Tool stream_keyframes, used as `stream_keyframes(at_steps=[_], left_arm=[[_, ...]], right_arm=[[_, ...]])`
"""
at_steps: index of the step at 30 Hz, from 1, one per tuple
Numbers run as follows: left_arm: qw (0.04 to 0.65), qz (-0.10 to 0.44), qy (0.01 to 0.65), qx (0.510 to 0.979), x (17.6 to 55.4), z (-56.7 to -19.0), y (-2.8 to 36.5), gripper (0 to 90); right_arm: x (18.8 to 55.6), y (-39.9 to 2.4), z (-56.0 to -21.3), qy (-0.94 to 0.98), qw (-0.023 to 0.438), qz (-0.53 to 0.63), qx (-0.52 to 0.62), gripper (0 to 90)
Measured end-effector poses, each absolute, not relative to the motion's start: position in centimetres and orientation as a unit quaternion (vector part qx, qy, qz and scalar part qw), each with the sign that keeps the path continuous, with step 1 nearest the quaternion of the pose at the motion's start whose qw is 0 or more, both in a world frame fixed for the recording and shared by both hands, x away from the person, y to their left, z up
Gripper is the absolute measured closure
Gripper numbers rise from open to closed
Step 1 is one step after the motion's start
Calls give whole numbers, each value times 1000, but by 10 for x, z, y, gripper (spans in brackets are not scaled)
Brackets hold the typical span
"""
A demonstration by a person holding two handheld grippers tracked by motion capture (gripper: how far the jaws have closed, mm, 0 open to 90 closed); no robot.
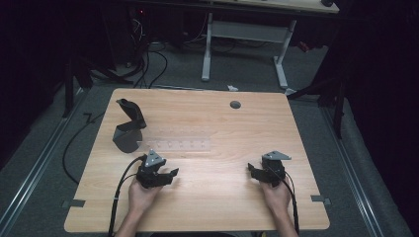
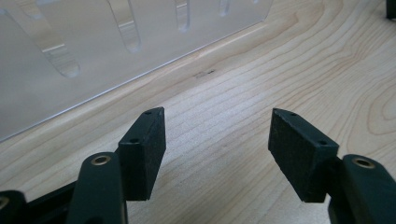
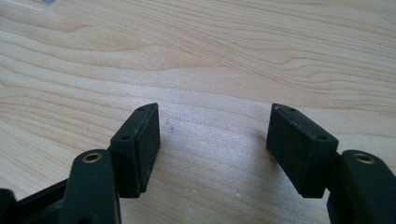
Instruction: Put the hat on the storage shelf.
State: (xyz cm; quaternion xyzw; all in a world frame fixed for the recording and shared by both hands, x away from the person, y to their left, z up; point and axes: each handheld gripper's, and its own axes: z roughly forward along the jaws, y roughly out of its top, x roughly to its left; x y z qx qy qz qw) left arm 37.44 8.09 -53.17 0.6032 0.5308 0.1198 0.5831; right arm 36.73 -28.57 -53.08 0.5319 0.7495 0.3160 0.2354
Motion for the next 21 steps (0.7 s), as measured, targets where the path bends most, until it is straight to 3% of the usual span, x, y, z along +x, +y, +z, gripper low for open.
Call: stream_keyframes(at_steps=[9,21], left_arm=[[555,148,520,632,375,-545,73,360],[559,143,520,630,374,-546,71,300]], right_arm=[[367,-286,-531,749,236,316,532,352],[367,-286,-531,749,235,316,532,353]])
